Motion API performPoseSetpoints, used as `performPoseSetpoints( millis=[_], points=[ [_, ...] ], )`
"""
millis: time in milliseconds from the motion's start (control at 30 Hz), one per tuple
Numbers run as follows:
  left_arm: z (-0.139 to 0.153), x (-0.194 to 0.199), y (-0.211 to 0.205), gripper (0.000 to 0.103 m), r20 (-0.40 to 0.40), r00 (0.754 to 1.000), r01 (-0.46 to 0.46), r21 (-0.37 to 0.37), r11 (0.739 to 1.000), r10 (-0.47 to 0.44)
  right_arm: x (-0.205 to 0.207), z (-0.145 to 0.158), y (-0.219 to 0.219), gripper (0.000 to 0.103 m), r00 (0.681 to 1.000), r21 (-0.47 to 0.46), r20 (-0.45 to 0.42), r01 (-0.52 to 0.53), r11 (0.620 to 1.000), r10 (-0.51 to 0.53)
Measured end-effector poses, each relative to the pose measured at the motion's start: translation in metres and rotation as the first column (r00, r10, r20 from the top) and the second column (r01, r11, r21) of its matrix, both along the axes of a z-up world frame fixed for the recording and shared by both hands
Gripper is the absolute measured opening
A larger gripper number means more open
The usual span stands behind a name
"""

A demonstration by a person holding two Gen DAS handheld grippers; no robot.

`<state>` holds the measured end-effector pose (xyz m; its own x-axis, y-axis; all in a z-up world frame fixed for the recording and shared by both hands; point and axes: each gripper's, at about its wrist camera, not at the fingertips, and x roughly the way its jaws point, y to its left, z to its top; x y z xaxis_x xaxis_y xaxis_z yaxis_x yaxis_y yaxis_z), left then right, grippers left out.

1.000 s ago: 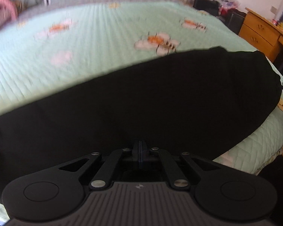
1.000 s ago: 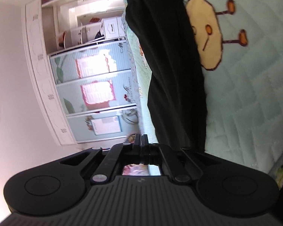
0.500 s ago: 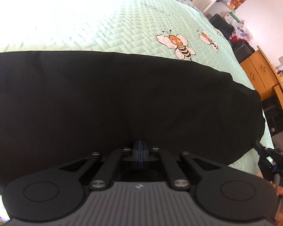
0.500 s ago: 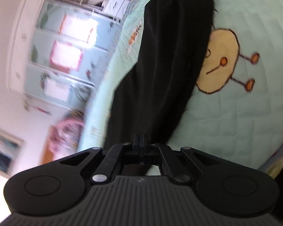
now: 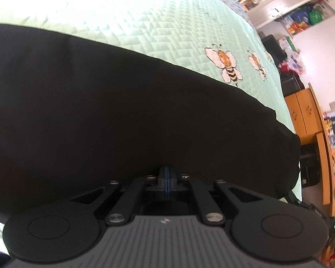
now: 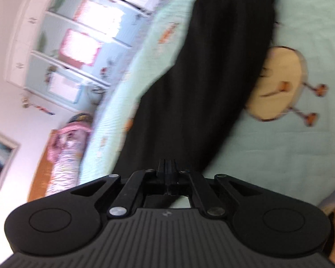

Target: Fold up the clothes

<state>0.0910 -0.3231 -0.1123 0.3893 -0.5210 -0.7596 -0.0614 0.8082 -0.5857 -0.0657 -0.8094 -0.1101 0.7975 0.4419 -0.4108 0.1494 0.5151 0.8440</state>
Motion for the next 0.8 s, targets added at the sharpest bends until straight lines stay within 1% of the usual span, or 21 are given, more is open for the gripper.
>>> performPoseSetpoints(
  millis=[67, 167, 233, 300, 367, 467, 533, 600, 667, 700, 733, 767, 800],
  points=[
    [0.002, -0.001, -0.001, 0.001, 0.003, 1.0, -0.001, 0.011, 1.0, 0.001, 0.005, -0.002, 0.003, 0.002, 1.0, 0.018, 0.006, -0.031, 0.999, 0.031],
    [0.011, -0.007, -0.004, 0.0, 0.031, 1.0, -0.002, 0.051, 0.999, 0.0, 0.001, -0.009, -0.004, 0.0, 0.999, -0.025, -0.035, 0.002, 1.0, -0.003],
    [0.022, -0.013, -0.006, 0.0, 0.074, 0.997, 0.013, 0.096, 0.995, -0.02, -0.001, -0.013, -0.008, 0.002, 0.998, -0.054, -0.061, 0.022, 0.998, -0.026],
    [0.031, -0.017, -0.003, 0.0, 0.092, 0.996, 0.008, 0.081, 0.997, -0.015, -0.004, -0.015, -0.012, 0.002, 0.996, -0.081, -0.078, 0.039, 0.996, -0.046],
    [0.039, -0.019, -0.003, 0.0, 0.117, 0.993, 0.019, 0.061, 0.998, -0.026, -0.008, -0.001, -0.014, 0.002, 0.998, -0.09, -0.042, 0.037, 0.995, -0.041],
    [0.046, -0.02, -0.018, 0.0, 0.159, 0.983, 0.079, 0.069, 0.995, -0.089, 0.002, 0.012, -0.008, 0.003, 1.0, -0.098, -0.01, -0.001, 0.995, 0.0],
    [0.043, -0.02, -0.03, 0.0, 0.163, 0.977, 0.122, 0.119, 0.985, -0.14, 0.012, 0.01, 0.004, 0.003, 0.999, -0.094, -0.013, -0.051, 0.994, 0.05],
    [0.029, -0.018, -0.031, 0.0, 0.118, 0.981, 0.132, 0.174, 0.976, -0.154, 0.024, 0.004, 0.006, 0.004, 0.995, -0.104, -0.053, -0.094, 0.99, 0.088],
    [0.012, -0.016, -0.018, 0.001, 0.076, 0.992, 0.09, 0.142, 0.986, -0.102, 0.026, -0.012, 0.007, 0.0, 0.99, -0.134, -0.12, -0.091, 0.987, 0.075],
    [0.009, -0.016, -0.011, 0.001, 0.065, 0.995, 0.064, 0.103, 0.993, -0.071, 0.025, -0.018, 0.006, 0.0, 0.988, -0.131, -0.142, -0.084, 0.988, 0.065],
    [0.01, -0.017, -0.006, 0.0, 0.067, 0.996, 0.054, 0.103, 0.993, -0.061, 0.022, -0.02, 0.002, 0.0, 0.989, -0.088, -0.137, -0.062, 0.994, 0.05],
    [0.012, -0.018, -0.002, 0.0, 0.072, 0.996, 0.048, 0.114, 0.992, -0.056, 0.02, -0.016, -0.001, 0.003, 0.991, -0.076, -0.129, -0.05, 0.996, 0.04],
    [0.015, -0.018, 0.001, 0.0, 0.077, 0.996, 0.045, 0.124, 0.991, -0.055, 0.021, -0.011, -0.005, 0.006, 0.993, -0.089, -0.115, -0.042, 0.995, 0.032]
  ],
)
